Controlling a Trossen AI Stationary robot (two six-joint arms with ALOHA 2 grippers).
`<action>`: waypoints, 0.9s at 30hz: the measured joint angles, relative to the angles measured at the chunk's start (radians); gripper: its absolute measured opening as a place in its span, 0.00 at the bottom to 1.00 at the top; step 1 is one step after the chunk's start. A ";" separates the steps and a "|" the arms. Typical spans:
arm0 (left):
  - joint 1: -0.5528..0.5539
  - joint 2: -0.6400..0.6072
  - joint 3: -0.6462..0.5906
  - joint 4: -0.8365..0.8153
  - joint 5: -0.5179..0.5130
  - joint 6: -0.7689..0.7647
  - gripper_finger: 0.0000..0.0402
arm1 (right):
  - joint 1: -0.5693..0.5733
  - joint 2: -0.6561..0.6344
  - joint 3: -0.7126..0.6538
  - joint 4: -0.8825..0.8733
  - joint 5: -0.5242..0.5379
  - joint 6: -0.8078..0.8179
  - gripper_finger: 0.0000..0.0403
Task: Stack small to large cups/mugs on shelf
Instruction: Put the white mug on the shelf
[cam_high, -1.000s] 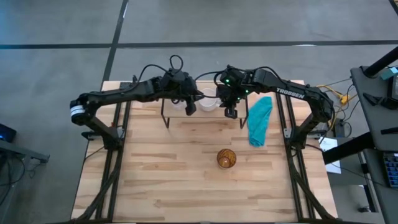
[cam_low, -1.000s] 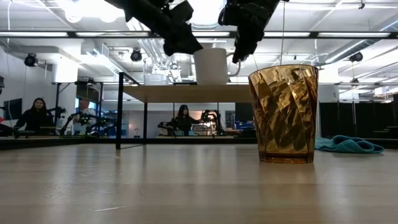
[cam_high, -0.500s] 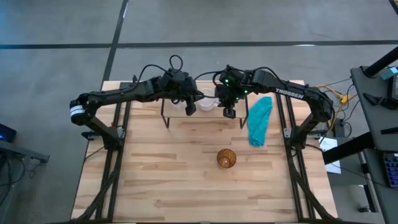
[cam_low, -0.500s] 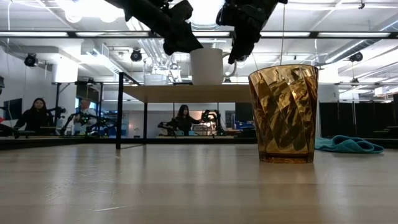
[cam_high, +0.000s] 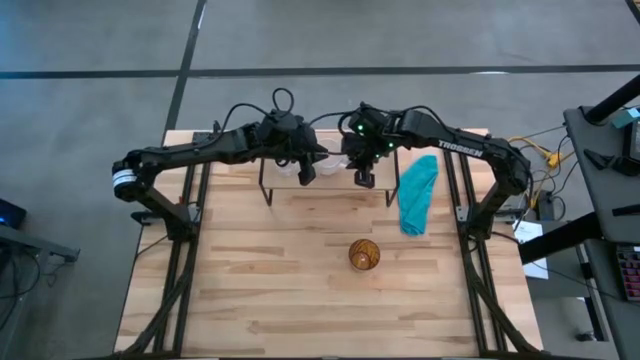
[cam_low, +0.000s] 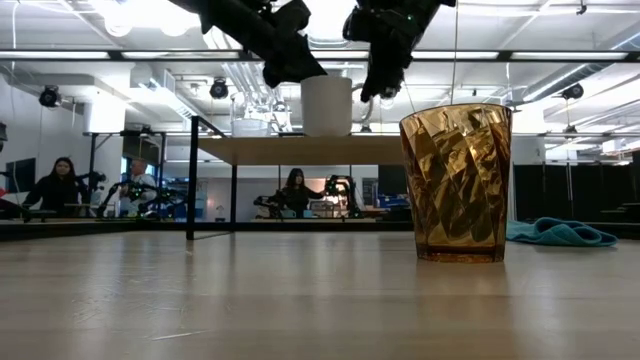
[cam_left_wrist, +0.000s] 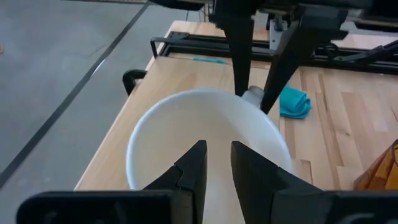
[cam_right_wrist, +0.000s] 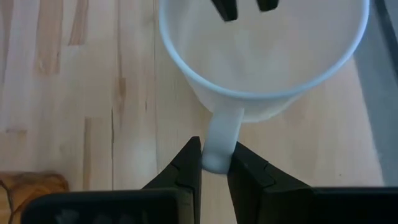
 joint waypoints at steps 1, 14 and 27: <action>0.000 0.000 0.001 0.002 0.000 0.000 0.15 | -0.001 -0.001 0.009 -0.006 0.000 0.000 0.11; 0.006 0.000 0.001 -0.008 0.000 0.000 0.15 | -0.002 0.004 0.034 -0.067 -0.001 0.003 0.12; 0.006 0.000 0.007 -0.008 0.000 0.000 0.15 | -0.002 0.004 0.032 -0.061 -0.002 0.003 0.12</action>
